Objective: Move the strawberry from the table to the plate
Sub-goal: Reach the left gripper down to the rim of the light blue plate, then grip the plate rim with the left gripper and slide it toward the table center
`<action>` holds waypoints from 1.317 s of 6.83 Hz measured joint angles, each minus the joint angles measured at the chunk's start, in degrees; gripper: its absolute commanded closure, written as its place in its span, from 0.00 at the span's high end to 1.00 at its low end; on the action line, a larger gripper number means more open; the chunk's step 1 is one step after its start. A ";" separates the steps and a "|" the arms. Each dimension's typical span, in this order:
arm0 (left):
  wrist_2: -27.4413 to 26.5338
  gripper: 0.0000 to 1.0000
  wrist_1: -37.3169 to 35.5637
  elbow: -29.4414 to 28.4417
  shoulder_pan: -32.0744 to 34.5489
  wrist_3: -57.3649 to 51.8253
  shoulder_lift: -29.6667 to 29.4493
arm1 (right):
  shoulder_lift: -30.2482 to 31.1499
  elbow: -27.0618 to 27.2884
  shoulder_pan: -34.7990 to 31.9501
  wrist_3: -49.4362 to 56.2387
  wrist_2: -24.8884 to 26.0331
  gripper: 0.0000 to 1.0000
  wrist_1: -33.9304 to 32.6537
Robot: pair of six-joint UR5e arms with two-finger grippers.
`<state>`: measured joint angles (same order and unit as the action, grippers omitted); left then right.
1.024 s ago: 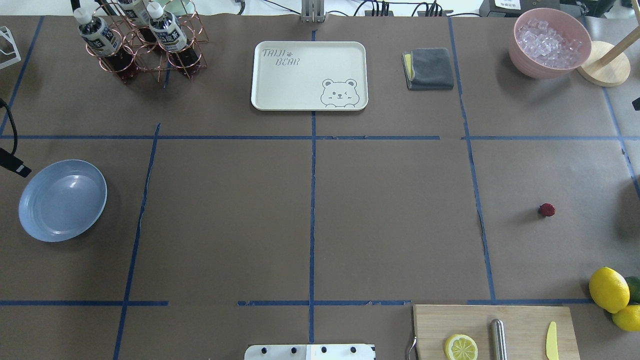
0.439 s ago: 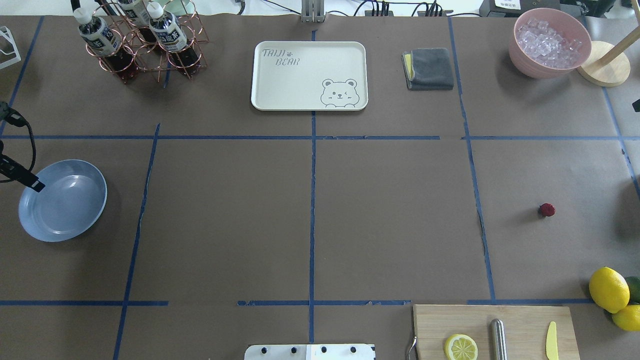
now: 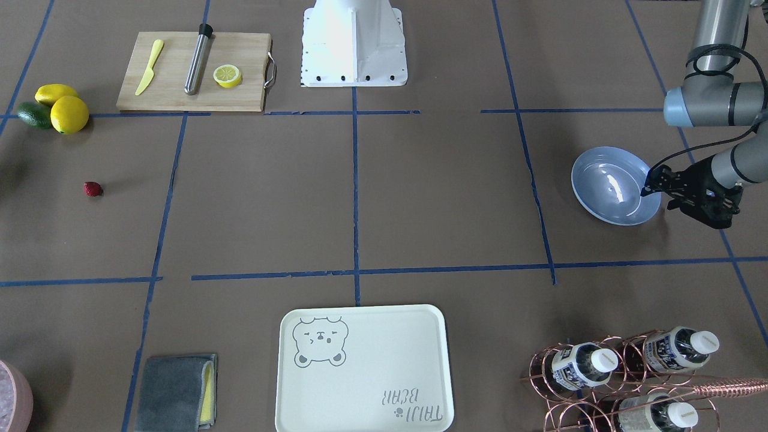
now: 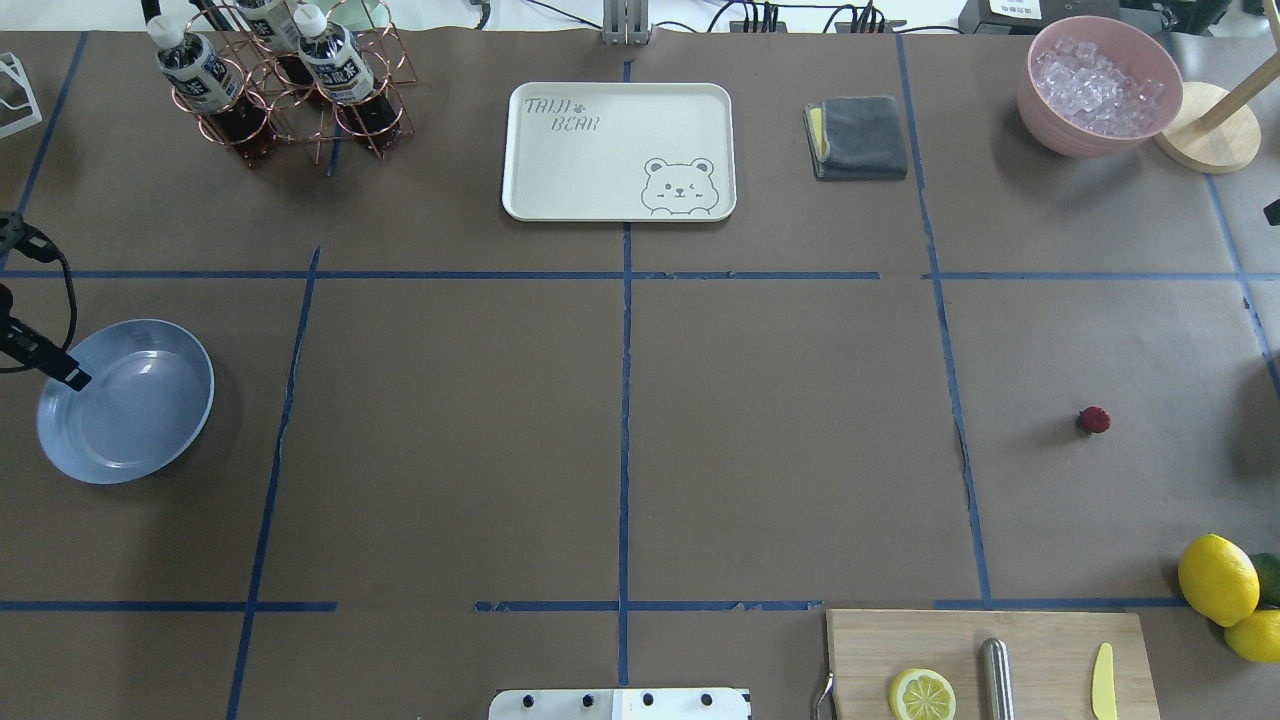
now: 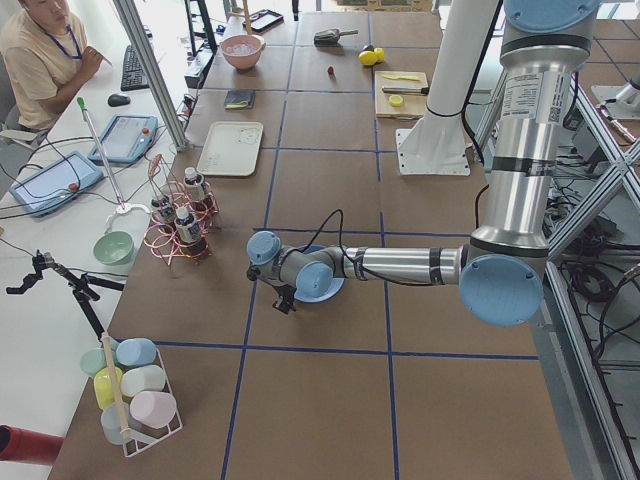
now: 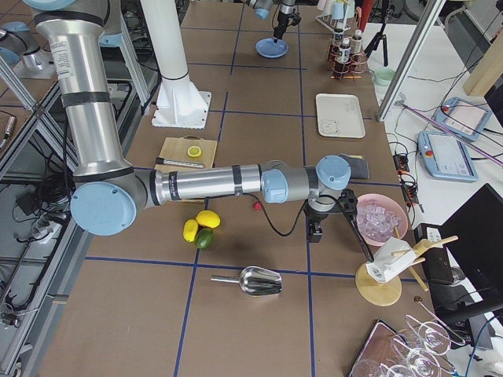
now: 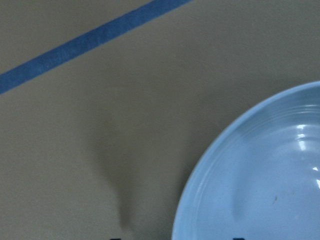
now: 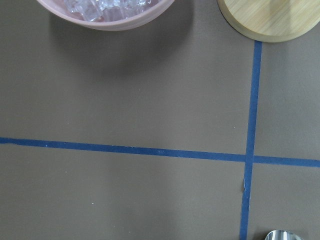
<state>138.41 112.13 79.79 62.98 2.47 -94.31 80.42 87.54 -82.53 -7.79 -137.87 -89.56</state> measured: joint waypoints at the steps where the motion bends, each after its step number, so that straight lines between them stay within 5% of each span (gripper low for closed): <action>1: -0.42 0.00 0.02 -0.13 -0.06 -0.01 0.00 | 0.03 0.03 0.00 -0.02 -0.02 1.00 0.00; 4: -1.97 0.00 -0.02 0.90 -0.06 1.38 -0.12 | -0.04 0.29 0.00 -0.05 -0.03 1.00 0.00; 6: -1.75 0.00 -0.08 6.82 0.11 7.48 -0.84 | -0.13 0.68 0.01 -0.11 -0.09 1.00 0.00; 9: -0.13 0.00 0.19 16.09 -0.92 34.05 -7.60 | -0.30 0.72 0.10 -0.12 -0.11 1.00 0.00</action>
<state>138.28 112.32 95.88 62.06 36.52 -101.92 80.11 88.26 -82.43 -7.91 -137.99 -89.56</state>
